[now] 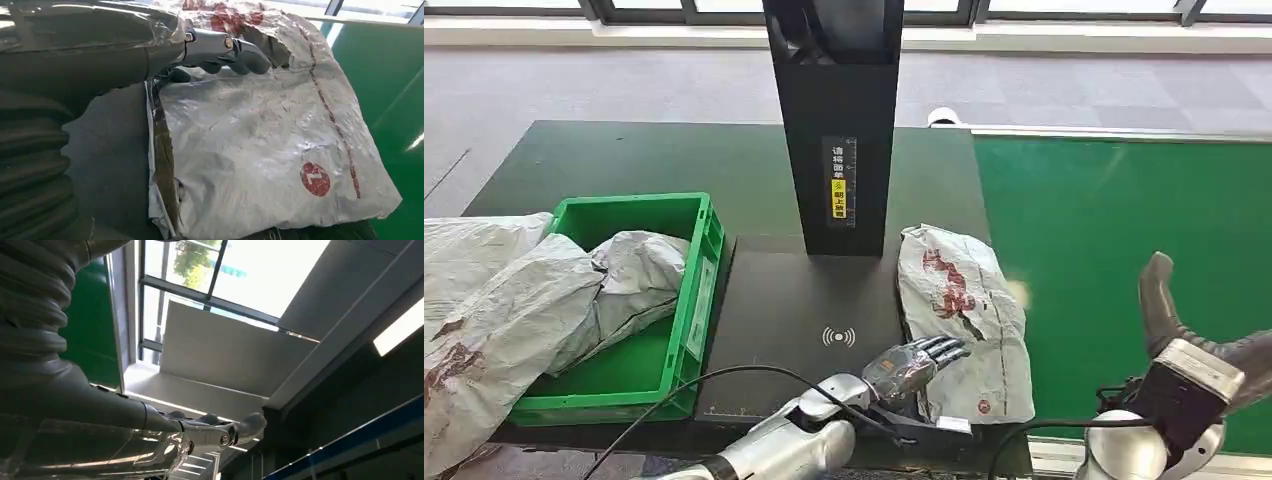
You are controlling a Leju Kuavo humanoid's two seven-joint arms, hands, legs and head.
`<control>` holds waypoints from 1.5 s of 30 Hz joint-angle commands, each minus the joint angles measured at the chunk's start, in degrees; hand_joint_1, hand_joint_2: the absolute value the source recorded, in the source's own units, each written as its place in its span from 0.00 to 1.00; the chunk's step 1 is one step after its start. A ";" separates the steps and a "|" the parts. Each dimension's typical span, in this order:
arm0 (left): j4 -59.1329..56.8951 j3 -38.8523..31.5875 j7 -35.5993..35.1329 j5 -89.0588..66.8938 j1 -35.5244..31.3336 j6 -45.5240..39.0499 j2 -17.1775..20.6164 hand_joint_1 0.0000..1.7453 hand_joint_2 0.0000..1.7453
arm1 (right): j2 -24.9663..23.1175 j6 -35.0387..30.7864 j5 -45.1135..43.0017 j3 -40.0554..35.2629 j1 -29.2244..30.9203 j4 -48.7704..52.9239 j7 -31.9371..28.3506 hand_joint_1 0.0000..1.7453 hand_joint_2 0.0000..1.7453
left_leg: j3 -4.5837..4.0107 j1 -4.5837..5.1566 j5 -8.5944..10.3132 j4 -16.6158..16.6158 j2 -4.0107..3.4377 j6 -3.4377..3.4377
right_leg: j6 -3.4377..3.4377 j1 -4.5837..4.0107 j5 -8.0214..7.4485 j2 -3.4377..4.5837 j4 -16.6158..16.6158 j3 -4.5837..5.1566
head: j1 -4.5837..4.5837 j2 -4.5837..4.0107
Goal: Moved the parcel from conveyor to table for the left to box.
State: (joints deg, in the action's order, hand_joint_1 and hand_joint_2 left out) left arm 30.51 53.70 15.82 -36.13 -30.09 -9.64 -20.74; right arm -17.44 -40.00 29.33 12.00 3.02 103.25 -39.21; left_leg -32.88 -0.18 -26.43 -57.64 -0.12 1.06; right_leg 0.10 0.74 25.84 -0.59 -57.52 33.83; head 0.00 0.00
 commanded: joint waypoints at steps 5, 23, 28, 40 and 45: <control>-6.97 9.50 -1.95 1.83 -2.49 6.98 0.74 1.00 1.00 | -2.56 0.00 -0.96 -0.62 1.75 -2.47 -0.79 0.00 1.00 | 0.14 -0.05 0.00 0.11 -0.17 0.01 | -0.04 -0.05 -0.07 0.23 0.13 -0.10 | 0.00 0.00; -6.64 11.66 -3.27 2.63 -2.81 7.22 0.74 1.00 1.00 | -2.56 0.00 -1.13 0.24 1.77 -2.14 -0.38 0.00 1.00 | 0.33 -0.06 0.03 0.23 -0.20 -0.05 | -0.03 -0.07 -0.16 0.26 0.27 -0.36 | 0.00 0.00; -6.50 11.92 -3.37 2.81 -2.83 7.15 0.74 1.00 1.00 | -2.56 0.00 -1.03 0.25 1.72 -2.03 -0.23 0.00 1.00 | 0.35 -0.02 -0.03 0.10 -0.13 -0.06 | -0.01 -0.04 -0.07 0.17 0.12 -0.36 | 0.00 0.00; -6.50 11.92 -3.37 2.81 -2.83 7.15 0.74 1.00 1.00 | -2.56 0.00 -1.03 0.25 1.72 -2.03 -0.23 0.00 1.00 | 0.40 -0.02 -0.01 0.13 -0.16 -0.06 | -0.02 -0.03 -0.08 0.20 0.14 -0.40 | 0.00 0.00; -6.50 11.92 -3.37 2.81 -2.83 7.15 0.74 1.00 1.00 | -2.56 0.00 -1.03 0.25 1.72 -2.03 -0.23 0.00 1.00 | 0.38 -0.03 -0.01 0.12 -0.16 -0.06 | -0.02 -0.05 -0.09 0.20 0.14 -0.40 | 0.00 0.00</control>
State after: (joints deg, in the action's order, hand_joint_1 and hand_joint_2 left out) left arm 27.61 62.71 13.20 -33.38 -33.36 -3.61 -20.94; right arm -17.44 -39.98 28.63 11.69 3.09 103.16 -39.69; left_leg -32.56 -0.18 -26.48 -57.64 -0.09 1.00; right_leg 0.12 0.72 25.86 -0.63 -57.51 33.43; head 0.00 0.00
